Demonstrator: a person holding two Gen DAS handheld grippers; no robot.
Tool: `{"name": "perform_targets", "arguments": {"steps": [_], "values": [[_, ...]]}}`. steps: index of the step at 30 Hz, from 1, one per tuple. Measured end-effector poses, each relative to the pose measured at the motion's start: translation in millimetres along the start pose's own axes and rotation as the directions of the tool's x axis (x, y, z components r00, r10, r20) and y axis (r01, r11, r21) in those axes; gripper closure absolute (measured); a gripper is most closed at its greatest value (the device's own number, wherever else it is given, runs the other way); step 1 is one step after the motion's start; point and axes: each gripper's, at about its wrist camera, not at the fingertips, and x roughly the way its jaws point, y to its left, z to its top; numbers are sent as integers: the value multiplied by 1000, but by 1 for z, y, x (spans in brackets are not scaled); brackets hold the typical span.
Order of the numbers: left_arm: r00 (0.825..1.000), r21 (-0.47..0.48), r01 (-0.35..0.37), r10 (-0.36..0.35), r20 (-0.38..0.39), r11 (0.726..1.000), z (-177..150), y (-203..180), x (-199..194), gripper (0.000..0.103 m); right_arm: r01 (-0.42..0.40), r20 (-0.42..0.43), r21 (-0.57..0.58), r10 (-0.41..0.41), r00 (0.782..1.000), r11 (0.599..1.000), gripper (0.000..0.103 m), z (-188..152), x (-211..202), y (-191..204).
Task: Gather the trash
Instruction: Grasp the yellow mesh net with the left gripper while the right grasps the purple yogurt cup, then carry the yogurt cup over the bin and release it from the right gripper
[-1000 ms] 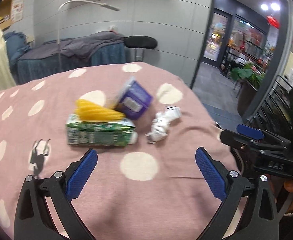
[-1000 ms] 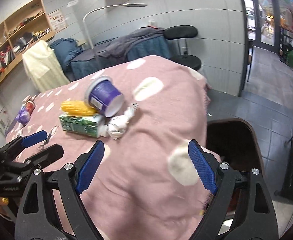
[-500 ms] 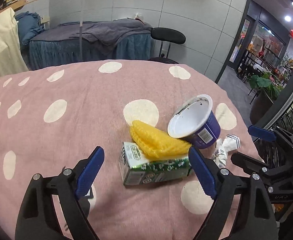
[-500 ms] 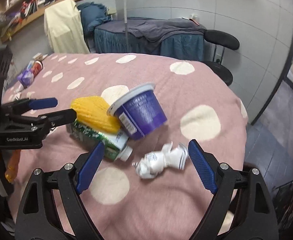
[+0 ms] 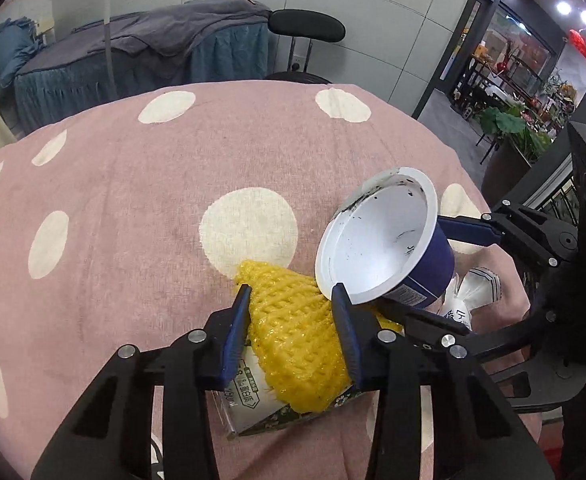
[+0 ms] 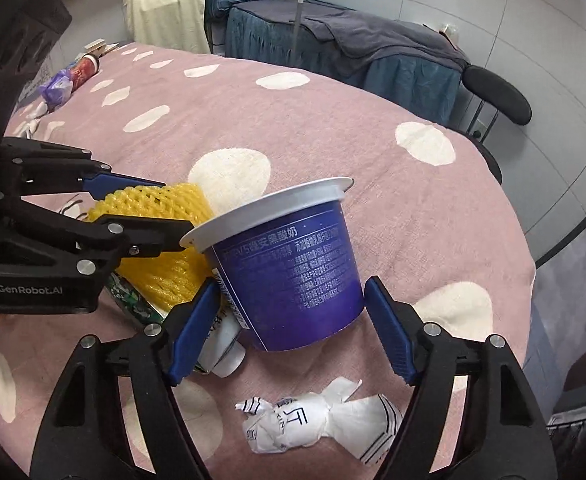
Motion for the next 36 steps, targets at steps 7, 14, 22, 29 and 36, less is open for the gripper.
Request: {"name": "perform_targets", "arguments": {"steps": [7,14,22,29,36], "values": [[997,-8,14,-14,75,1000,-8,-8,-25,89,37,46,35,-38,998,999,31,-4,-24,2],[986,-38,35,-28,164,999,-18,-17,-59,91,45,131,99,-58,990,994,31,-21,-66,3],[959,-13,-58,59,277,998,-31,-47,-92,91,36,229,177,-77,970,983,31,-51,-120,3],[947,37,-77,62,314,996,-50,-84,-100,91,38,273,268,-113,955,963,31,-89,-155,-10],[943,78,-46,18,333,996,-61,-118,-103,91,60,288,352,-169,942,934,31,-131,-178,-23]]}}
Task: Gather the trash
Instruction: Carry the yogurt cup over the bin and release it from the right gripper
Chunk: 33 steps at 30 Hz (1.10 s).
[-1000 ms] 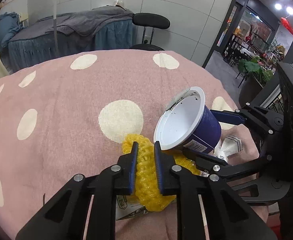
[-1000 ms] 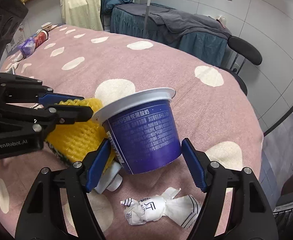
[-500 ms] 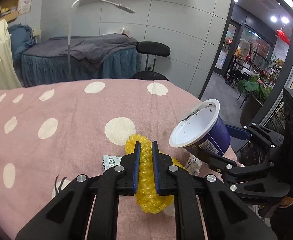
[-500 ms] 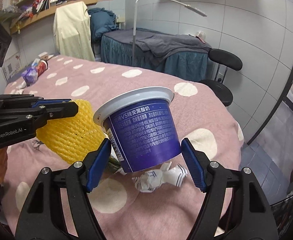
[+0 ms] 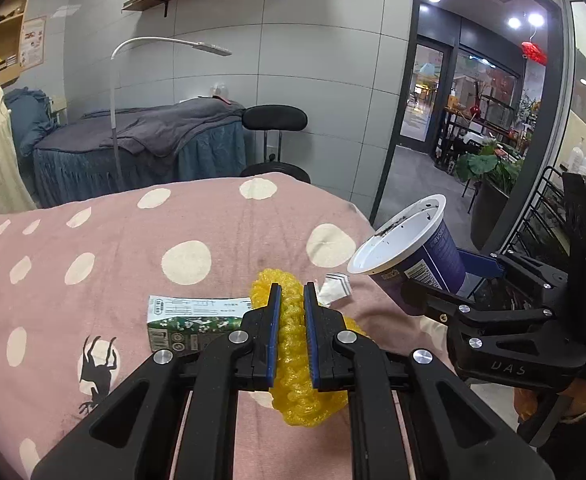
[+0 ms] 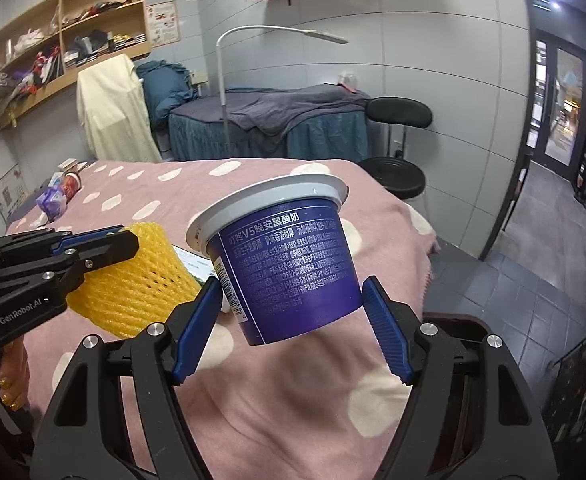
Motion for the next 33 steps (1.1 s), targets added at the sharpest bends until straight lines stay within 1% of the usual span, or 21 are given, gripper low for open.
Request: {"name": "perform_targets", "arguments": {"steps": [4,7,12,18,23,28,33], "values": [[1000,-1,29,-29,7,1000,1,-14,0,91,41,29,37,-42,999,998,31,-16,-20,-17],[998,5,61,-61,12,998,1,-28,1,91,76,35,70,-78,996,995,31,-27,-30,-32],[993,32,114,-114,1,993,-2,-55,10,91,125,18,154,-129,991,980,31,-46,-39,-64],[985,61,171,-170,-22,983,-3,-85,23,91,204,-12,221,-207,978,954,31,-70,-46,-103],[976,81,215,-212,-44,973,-5,-106,31,91,275,-56,264,-270,961,925,31,-93,-41,-128],[968,86,245,-239,-77,966,-8,-123,42,91,318,-113,311,-297,948,896,31,-115,-28,-148],[965,106,257,-248,-88,961,-12,-139,46,91,359,-186,329,-313,931,874,31,-135,-3,-166]]}}
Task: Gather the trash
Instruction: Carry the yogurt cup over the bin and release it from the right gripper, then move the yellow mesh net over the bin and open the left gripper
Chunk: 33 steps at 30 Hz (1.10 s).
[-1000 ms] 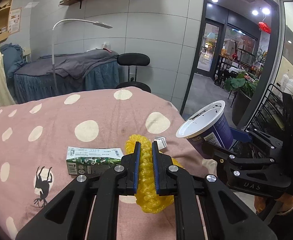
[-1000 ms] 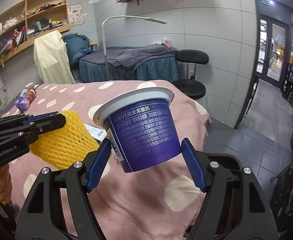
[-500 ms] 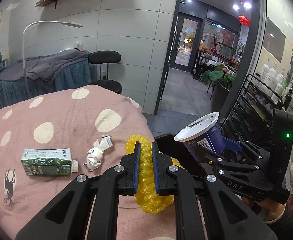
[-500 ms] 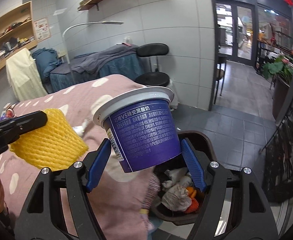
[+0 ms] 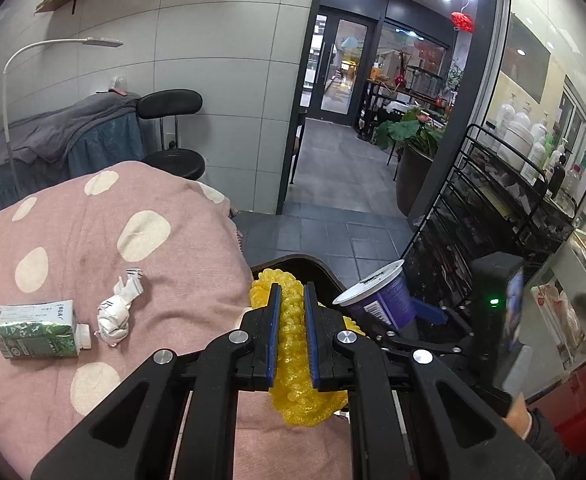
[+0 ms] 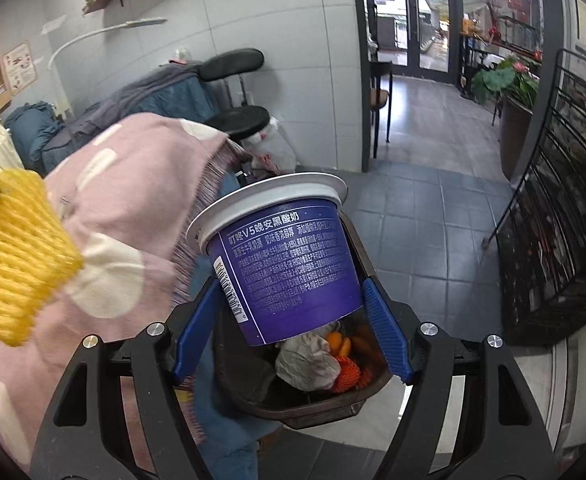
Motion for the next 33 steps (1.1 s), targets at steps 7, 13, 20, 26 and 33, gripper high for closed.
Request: {"name": "perform_targets", "arguments": {"steps": [7,13,20,26,33], "values": [[1000,11,6,-6,-30,1000,-4,-9,10,91,54,-127,46,-48,991,997,31,-17,57,-19],[999,9,14,-14,-49,1000,-5,-12,16,91,86,-214,73,-69,974,994,36,-32,94,-30],[998,13,17,-16,-63,1000,-6,-16,20,91,94,-275,71,-71,959,993,37,-45,119,-26],[997,10,22,-21,-72,1000,-6,-16,23,91,83,-239,70,-64,969,994,30,-43,98,-17],[997,25,33,-31,-76,999,-2,-24,31,91,58,-195,115,-35,980,992,27,-44,63,-20]]}}
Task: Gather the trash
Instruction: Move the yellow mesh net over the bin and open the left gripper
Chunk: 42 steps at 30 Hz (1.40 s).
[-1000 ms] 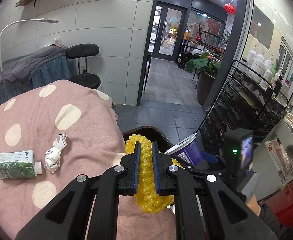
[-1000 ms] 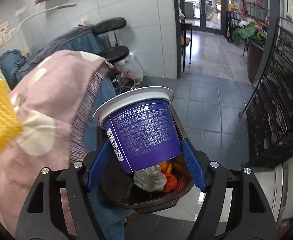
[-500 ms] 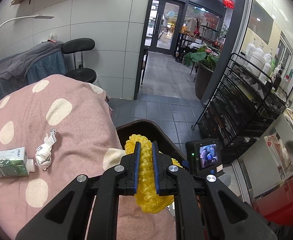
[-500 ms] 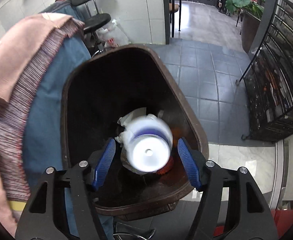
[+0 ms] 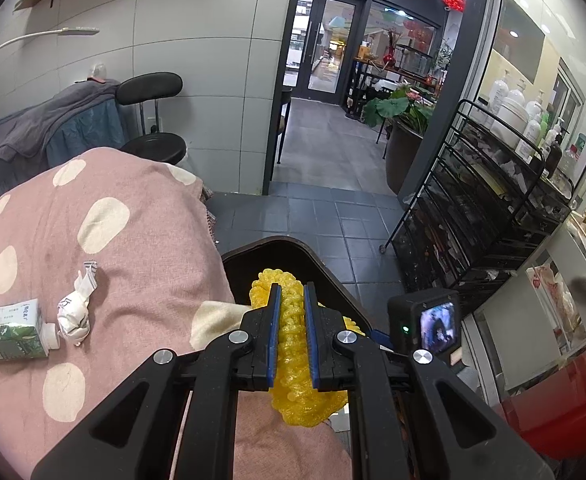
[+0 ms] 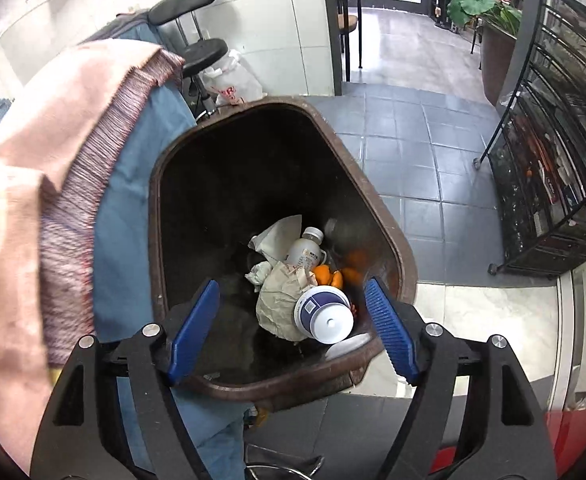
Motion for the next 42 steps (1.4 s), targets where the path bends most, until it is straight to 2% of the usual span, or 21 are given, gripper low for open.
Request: {"name": "perform_targets", "arguments": {"steps": [6,13,24,28,31,33,35,38,42], "values": [[999,14,8,-8,-34,1000,3,-6,17,91,-19,27,22,18,999,1000,26,-6,-22,-5],[997,29,-12,14,-71,1000,1,-10,36,91,3,59,47,-6,998,999,24,-12,-38,-16],[990,40,-38,43,-132,998,-1,-12,67,91,-8,60,90,3,998,996,22,-19,-41,-25],[989,38,-29,34,-146,999,-3,-11,71,90,-12,69,87,6,998,996,22,-18,-45,-25],[990,42,-20,25,-135,999,-3,-11,70,73,-15,75,90,8,997,996,22,-16,-48,-25],[992,43,-28,33,-121,999,-3,-12,69,52,-15,79,91,8,997,996,22,-16,-49,-26],[993,30,-28,31,-113,999,-3,-9,67,47,-16,82,95,8,997,995,22,-16,-51,-27],[993,12,-54,55,-107,998,-2,-5,69,28,-12,86,98,4,996,995,22,-16,-53,-28],[992,-2,-51,50,-115,999,-1,-3,71,23,-11,92,109,1,996,994,22,-17,-56,-31]]}}
